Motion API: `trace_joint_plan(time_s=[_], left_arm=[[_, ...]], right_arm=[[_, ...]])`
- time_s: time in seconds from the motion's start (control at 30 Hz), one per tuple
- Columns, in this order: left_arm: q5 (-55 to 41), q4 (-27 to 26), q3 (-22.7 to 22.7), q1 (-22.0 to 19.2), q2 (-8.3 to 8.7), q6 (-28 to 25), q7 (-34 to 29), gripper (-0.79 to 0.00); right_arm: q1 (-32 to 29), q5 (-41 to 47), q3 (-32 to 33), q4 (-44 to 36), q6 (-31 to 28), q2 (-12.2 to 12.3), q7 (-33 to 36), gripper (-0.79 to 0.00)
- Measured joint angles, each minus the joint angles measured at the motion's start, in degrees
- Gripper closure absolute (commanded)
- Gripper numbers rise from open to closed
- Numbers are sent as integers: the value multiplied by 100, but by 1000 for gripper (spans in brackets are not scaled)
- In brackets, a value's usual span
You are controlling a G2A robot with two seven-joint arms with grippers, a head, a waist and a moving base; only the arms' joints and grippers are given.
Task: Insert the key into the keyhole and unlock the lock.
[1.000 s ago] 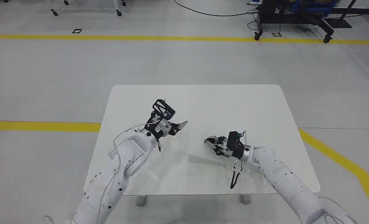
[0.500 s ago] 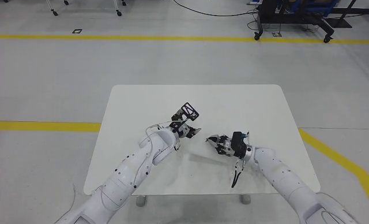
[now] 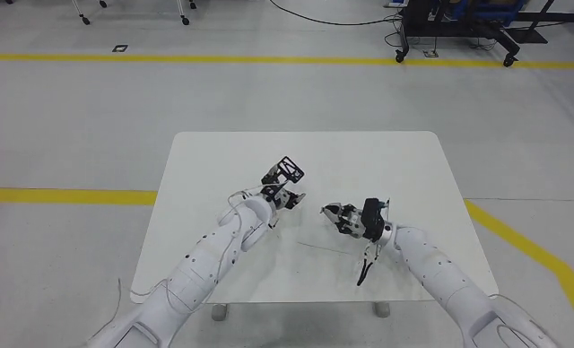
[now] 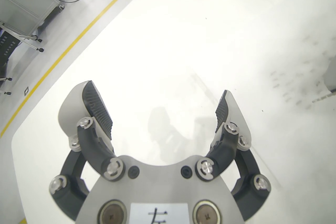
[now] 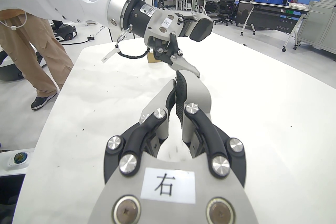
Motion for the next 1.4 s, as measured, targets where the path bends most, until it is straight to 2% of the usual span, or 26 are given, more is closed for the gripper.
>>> trace_joint_plan(time_s=[0.13,0.37,0.47,0.57,0.63,0.7,0.77,0.83,0.9,0.97,1.07,1.17,1.27,1.3,1.33,1.4], left_arm=[[-183,-503,-408,219,101,-115,245,-785],[-197,-456,-403,236,99,-97,261,-785],[-676,-415,-678,459,129,-239,799,-785],[-1526,-394,-1077,693,166,-687,1458,-785],[-2415,-380,-1409,795,190,-1213,1636,-785],[-3362,-357,-1648,839,207,-1886,1580,-785],[-3826,-354,-1645,840,207,-2175,1563,-785],[-3804,-355,-1625,837,206,-1983,1565,-785],[-3399,-355,-1625,837,206,-1780,1567,-785],[-3330,-358,-1610,874,192,-1824,1585,-785],[-4094,-67,-1553,905,136,-2361,1605,-785],[-5302,569,-1488,749,61,-3462,1663,-785],[-6286,1263,-1460,426,27,-4710,1373,-785],[-6508,1461,-1450,283,30,-5092,1194,-717],[-6627,1561,-1425,188,33,-5262,1052,-631],[-6885,1626,-1327,53,33,-5342,739,-428]], right_arm=[[-1,65,9,-48,-120,34,122,0],[-26,87,9,-82,-118,26,131,0],[-229,778,108,-518,-383,16,385,0],[-455,2159,315,-913,-767,14,761,0],[-613,3188,444,-1129,-1101,9,1170,0],[-688,3848,422,-1220,-1170,25,1298,0],[-689,4005,409,-1221,-1158,31,1178,0],[-685,3972,408,-1215,-1152,31,1150,0],[-684,3960,409,-1215,-1152,30,1155,0],[-685,3960,410,-1215,-1153,30,1157,0],[-808,4257,249,-1485,-1153,2,1304,0],[-810,5210,54,-1692,-1153,-11,1839,0],[-714,6153,-137,-1711,-1153,-42,2526,0],[-671,6492,-197,-1706,-1153,-55,2794,0],[-642,6733,-235,-1697,-1153,-64,2979,0],[-581,7238,-314,-1693,-1153,-92,3375,0]])
